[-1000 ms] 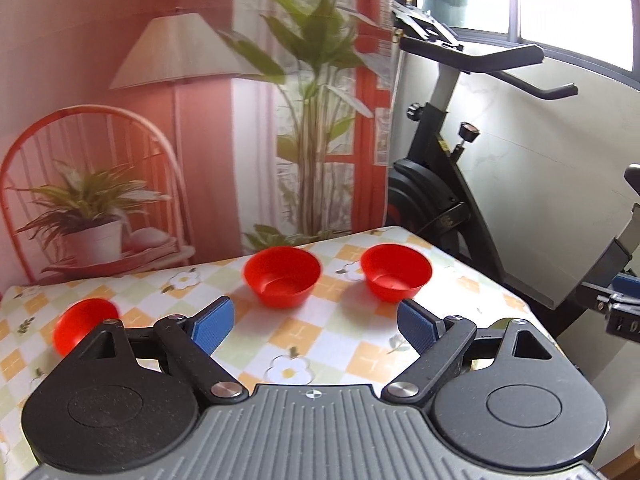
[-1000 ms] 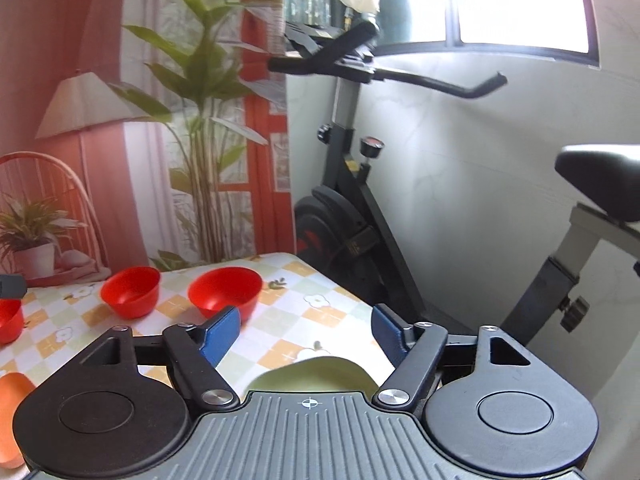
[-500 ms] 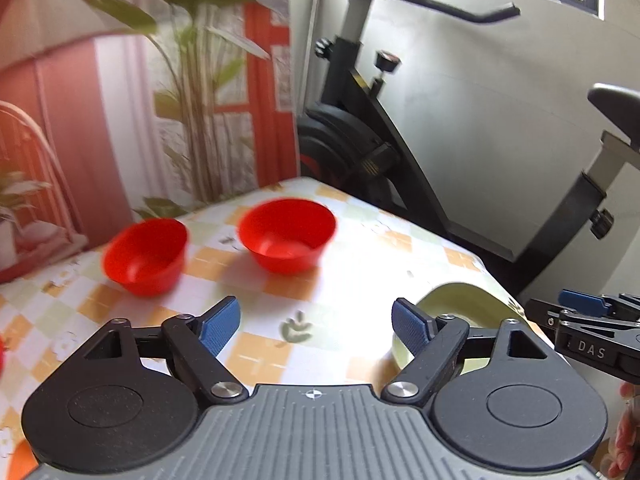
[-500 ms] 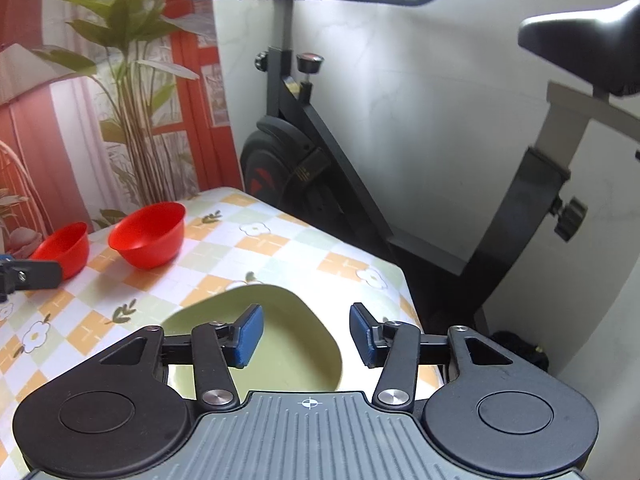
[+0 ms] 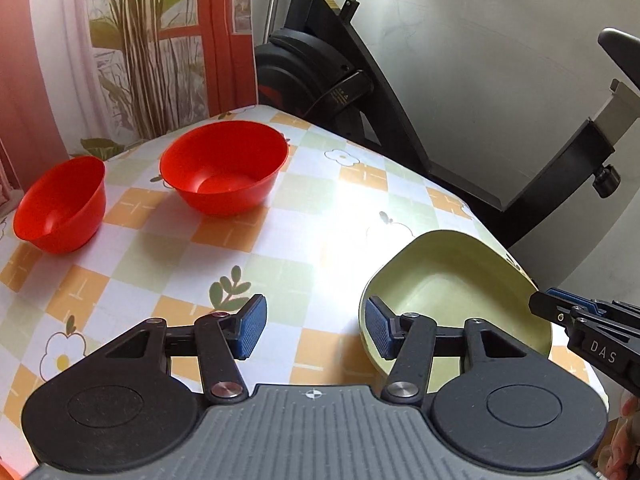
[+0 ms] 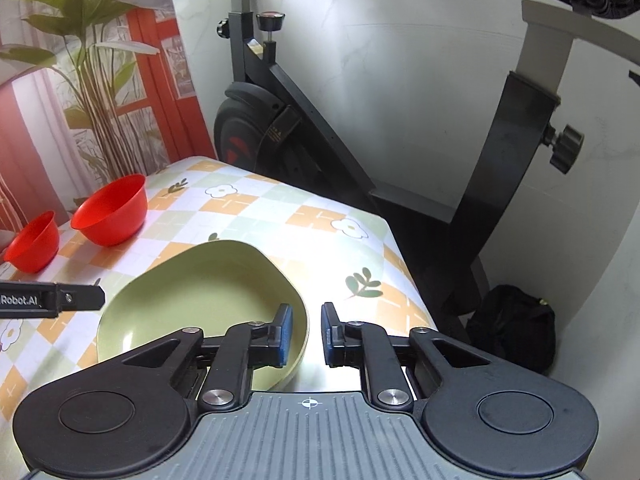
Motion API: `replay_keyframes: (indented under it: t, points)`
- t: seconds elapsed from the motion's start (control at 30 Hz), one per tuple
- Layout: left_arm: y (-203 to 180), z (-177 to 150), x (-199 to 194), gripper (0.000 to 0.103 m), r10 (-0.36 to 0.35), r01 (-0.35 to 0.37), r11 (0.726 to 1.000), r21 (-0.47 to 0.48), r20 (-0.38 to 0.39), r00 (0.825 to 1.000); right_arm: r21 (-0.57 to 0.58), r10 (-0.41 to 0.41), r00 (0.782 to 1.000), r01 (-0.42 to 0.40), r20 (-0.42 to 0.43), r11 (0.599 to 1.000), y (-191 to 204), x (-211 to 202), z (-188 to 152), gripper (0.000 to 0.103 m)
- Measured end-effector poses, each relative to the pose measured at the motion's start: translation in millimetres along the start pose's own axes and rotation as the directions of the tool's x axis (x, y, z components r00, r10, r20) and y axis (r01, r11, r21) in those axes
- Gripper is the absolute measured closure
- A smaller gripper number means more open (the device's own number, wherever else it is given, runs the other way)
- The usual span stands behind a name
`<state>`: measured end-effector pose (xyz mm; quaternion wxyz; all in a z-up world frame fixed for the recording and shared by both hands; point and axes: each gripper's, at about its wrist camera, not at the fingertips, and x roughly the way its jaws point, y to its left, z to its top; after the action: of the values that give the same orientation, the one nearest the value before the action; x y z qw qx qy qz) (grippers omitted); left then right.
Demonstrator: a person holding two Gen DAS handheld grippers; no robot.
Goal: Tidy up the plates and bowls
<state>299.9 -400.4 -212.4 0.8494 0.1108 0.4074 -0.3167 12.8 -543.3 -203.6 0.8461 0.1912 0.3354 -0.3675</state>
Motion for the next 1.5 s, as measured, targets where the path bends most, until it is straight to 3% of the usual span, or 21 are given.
replay_keyframes:
  t: [0.3, 0.37, 0.43, 0.63, 0.97, 1.27, 1.5]
  points:
    - [0.9, -8.5, 14.9, 0.049, -0.069, 0.067, 0.997, -0.045, -0.046, 0.997, 0.027, 0.014, 1.000, -0.014, -0.020, 1.000, -1.9, 7.8, -6.0, 0.096]
    - [2.8, -10.0, 18.0, 0.054, -0.099, 0.095, 0.993, -0.073, -0.055, 0.994, 0.027, 0.011, 1.000, -0.010, -0.019, 1.000, -0.7, 7.7, -6.7, 0.097]
    - [4.7, -11.0, 21.9, 0.066, -0.127, 0.120, 0.988, -0.099, -0.066, 0.990, 0.028, 0.009, 1.000, -0.008, -0.018, 1.000, -0.6, 7.5, -6.6, 0.097]
    - [-1.1, -12.9, 20.6, 0.092, -0.154, 0.151, 0.985, -0.080, -0.036, 0.987, 0.028, 0.017, 1.000, -0.016, -0.021, 0.999, 2.2, 6.6, -7.1, 0.097]
    - [5.1, -20.1, 3.6, 0.092, -0.121, 0.118, 0.990, -0.082, -0.032, 0.992, 0.031, 0.041, 0.999, -0.040, -0.030, 0.999, 16.9, -8.8, -7.6, 0.097]
    - [28.6, -22.2, -56.0, 0.092, -0.041, 0.047, 0.993, -0.108, 0.058, 0.997, 0.000, 0.119, 0.993, -0.119, -0.011, 0.993, 55.7, -36.6, -1.6, 0.097]
    - [61.5, -31.9, -108.4, 0.092, 0.013, 0.012, 0.984, -0.179, 0.135, 0.991, -0.057, 0.202, 0.979, -0.201, 0.002, 0.978, 104.5, -56.1, 8.7, 0.097]
